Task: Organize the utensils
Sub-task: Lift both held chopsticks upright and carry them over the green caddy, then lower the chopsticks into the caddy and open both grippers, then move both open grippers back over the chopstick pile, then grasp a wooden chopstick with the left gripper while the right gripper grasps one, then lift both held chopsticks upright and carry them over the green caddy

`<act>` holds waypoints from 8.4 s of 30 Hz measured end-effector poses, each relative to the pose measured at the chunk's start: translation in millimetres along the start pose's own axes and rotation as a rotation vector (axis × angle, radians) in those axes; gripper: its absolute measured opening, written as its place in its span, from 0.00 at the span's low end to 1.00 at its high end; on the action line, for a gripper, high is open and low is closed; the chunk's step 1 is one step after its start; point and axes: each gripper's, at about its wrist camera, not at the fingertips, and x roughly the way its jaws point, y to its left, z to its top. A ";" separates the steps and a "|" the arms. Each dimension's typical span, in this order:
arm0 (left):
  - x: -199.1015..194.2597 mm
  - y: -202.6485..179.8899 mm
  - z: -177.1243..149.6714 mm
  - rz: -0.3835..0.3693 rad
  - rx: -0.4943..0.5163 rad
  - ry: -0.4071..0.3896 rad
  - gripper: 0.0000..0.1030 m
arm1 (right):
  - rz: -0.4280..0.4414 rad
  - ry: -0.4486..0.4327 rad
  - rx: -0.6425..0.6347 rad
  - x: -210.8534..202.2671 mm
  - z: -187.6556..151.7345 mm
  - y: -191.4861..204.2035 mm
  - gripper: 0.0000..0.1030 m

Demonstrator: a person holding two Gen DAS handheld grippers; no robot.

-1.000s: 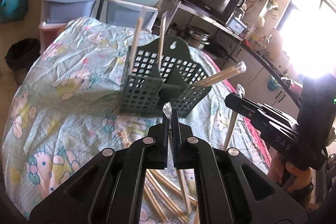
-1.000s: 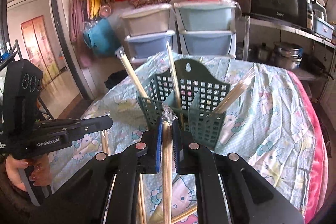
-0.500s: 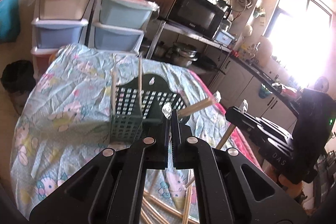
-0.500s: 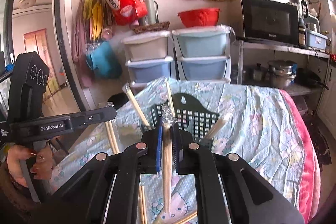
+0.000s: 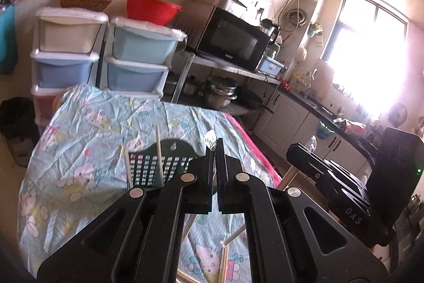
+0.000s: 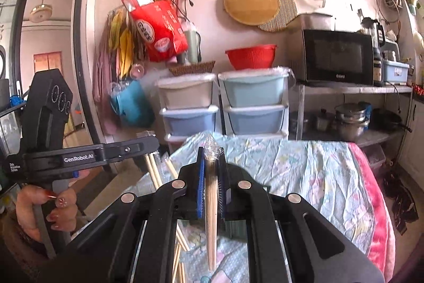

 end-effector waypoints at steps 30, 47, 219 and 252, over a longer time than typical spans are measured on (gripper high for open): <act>31.3 4.3 79.6 0.057 -0.007 -0.161 0.01 | -0.062 -0.146 0.000 46.1 61.5 -30.1 0.08; 74.0 11.5 45.3 0.086 0.017 -0.111 0.01 | -0.127 -0.113 0.004 88.6 29.3 -50.3 0.08; 63.9 137.7 -169.8 0.232 -0.286 0.324 0.05 | -0.079 0.573 0.442 79.8 -221.7 -99.4 0.09; 17.4 65.2 -88.7 0.122 -0.117 0.115 0.03 | 0.070 0.204 0.172 35.9 -91.5 -14.8 0.05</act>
